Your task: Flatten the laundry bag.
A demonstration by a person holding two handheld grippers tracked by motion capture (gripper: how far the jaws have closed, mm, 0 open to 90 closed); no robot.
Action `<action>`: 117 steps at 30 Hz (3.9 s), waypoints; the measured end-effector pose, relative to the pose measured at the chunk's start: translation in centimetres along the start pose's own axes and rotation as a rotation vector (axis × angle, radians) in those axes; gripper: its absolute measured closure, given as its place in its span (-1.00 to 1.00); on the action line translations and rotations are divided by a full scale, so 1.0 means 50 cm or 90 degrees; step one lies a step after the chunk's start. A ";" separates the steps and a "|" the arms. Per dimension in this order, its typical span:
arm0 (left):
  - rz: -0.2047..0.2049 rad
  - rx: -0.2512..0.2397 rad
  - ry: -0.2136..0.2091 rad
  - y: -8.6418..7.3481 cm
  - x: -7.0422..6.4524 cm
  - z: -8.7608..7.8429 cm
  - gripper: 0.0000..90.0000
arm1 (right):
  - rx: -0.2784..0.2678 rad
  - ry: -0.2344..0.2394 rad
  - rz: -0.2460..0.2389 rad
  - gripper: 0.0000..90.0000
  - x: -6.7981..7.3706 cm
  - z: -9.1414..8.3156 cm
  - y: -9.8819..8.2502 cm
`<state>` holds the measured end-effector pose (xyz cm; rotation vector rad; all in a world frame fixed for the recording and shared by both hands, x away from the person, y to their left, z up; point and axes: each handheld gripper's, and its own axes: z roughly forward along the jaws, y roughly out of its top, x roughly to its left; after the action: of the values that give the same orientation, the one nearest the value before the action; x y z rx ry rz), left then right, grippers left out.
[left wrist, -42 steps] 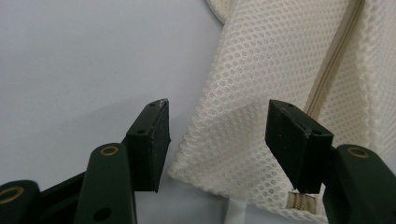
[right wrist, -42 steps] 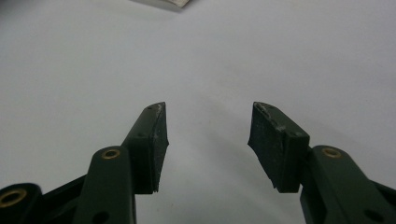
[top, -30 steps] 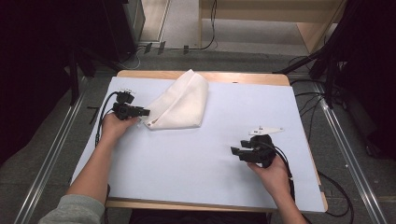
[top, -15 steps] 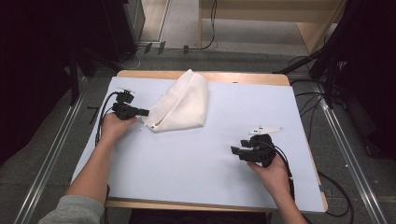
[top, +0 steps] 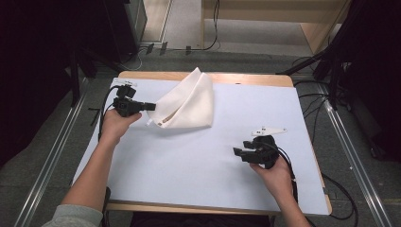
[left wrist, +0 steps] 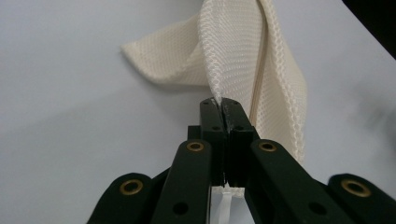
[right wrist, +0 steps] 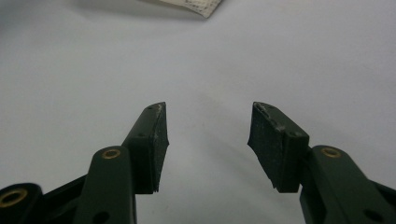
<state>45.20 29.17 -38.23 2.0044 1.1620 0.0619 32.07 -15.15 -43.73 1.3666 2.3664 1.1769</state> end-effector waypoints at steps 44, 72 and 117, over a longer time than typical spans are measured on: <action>0.142 0.044 -0.060 0.117 -0.244 0.185 0.10 | -0.015 -0.016 0.001 0.25 -0.016 -0.015 0.004; 0.105 0.036 -0.039 -0.025 -0.164 0.091 0.06 | -0.013 -0.070 0.048 0.59 -0.135 -0.028 0.074; 0.073 0.039 -0.039 -0.052 -0.128 0.091 0.06 | 0.086 -0.186 0.110 1.00 -0.324 0.126 0.161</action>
<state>41.51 22.29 -40.93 2.1106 1.0219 0.0236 49.66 -22.33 -46.06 1.6859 2.1901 0.7977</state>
